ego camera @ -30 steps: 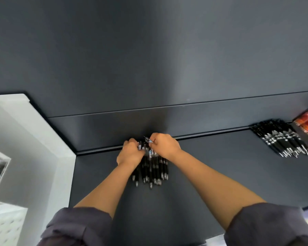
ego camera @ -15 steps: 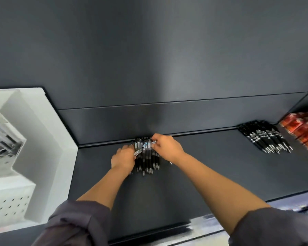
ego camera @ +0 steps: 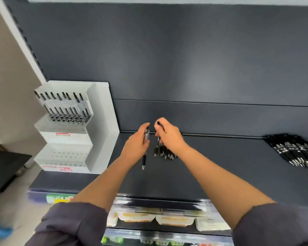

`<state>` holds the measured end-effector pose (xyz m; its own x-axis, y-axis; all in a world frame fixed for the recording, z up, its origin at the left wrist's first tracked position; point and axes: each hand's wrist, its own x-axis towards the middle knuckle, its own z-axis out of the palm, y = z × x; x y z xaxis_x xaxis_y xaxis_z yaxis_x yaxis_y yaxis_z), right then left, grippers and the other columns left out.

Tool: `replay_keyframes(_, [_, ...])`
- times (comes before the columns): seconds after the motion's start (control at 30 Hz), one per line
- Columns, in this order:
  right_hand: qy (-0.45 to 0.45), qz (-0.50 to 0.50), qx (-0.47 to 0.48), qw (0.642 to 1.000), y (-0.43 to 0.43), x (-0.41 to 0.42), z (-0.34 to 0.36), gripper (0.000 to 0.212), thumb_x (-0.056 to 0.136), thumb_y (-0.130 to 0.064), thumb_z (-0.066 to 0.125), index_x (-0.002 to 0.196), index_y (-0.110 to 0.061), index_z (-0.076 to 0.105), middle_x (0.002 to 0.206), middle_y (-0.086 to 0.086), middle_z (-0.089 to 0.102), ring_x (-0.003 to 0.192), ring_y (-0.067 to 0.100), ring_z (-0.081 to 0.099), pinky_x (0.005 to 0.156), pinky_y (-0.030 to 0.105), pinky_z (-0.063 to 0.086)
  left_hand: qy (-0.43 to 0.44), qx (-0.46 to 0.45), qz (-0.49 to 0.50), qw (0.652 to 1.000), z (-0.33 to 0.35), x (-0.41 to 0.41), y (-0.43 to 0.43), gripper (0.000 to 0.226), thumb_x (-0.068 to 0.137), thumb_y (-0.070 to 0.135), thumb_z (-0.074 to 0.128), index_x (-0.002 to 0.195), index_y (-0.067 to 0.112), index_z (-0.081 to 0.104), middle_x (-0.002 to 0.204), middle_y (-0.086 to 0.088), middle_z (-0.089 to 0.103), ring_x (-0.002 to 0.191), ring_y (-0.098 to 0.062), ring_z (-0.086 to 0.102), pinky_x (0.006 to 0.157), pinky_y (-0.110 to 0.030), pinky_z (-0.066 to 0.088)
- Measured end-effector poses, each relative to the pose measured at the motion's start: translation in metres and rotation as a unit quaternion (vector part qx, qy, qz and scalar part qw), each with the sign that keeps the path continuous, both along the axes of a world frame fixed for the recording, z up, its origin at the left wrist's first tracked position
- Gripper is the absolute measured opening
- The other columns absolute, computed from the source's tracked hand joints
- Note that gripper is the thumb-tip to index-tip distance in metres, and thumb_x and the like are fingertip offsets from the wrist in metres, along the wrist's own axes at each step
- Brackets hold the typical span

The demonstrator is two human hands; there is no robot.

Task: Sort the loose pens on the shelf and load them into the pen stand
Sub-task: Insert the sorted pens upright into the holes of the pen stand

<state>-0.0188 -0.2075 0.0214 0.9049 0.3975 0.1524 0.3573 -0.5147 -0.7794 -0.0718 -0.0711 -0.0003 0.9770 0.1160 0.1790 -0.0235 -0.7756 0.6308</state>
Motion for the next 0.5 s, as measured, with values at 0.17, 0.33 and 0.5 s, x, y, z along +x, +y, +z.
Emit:
replay_keyframes(0.17, [-0.050,0.056,0.015,0.997,0.057,-0.024,0.033,0.020,0.099,-0.027,0.041,0.094,-0.018,0.058,0.085,0.006,0.057,0.073,0.025,0.060,0.077,0.041,0.050,-0.079,-0.028,0.048,0.995,0.035,-0.034,0.043,0.044,0.087,0.010,0.051,0.127,0.027,0.041,0.087,0.002,0.055,0.069,-0.023,0.057,0.068,-0.034,0.046])
replay_keyframes(0.33, [-0.101,0.081,0.071,0.989,0.114,-0.035,0.073,0.021,0.097,-0.020,0.048,0.099,-0.010,0.066,0.087,0.007,0.061,0.083,0.025,0.060,0.076,0.042,0.053,-0.165,-0.032,0.119,0.979,0.070,-0.060,0.102,0.049,0.088,0.009,0.057,0.130,0.029,0.040,0.093,0.007,0.051,0.069,-0.006,0.060,0.063,-0.025,0.043])
replay_keyframes(0.5, [-0.055,0.074,0.183,0.979,0.163,-0.034,0.095,0.005,0.090,-0.011,0.059,0.092,-0.013,0.064,0.078,-0.002,0.063,0.071,0.016,0.061,0.060,0.020,0.051,-0.217,-0.083,0.152,0.961,0.091,-0.069,0.161,0.053,0.090,0.005,0.053,0.131,0.034,0.038,0.093,0.008,0.052,0.076,-0.011,0.061,0.062,-0.023,0.048])
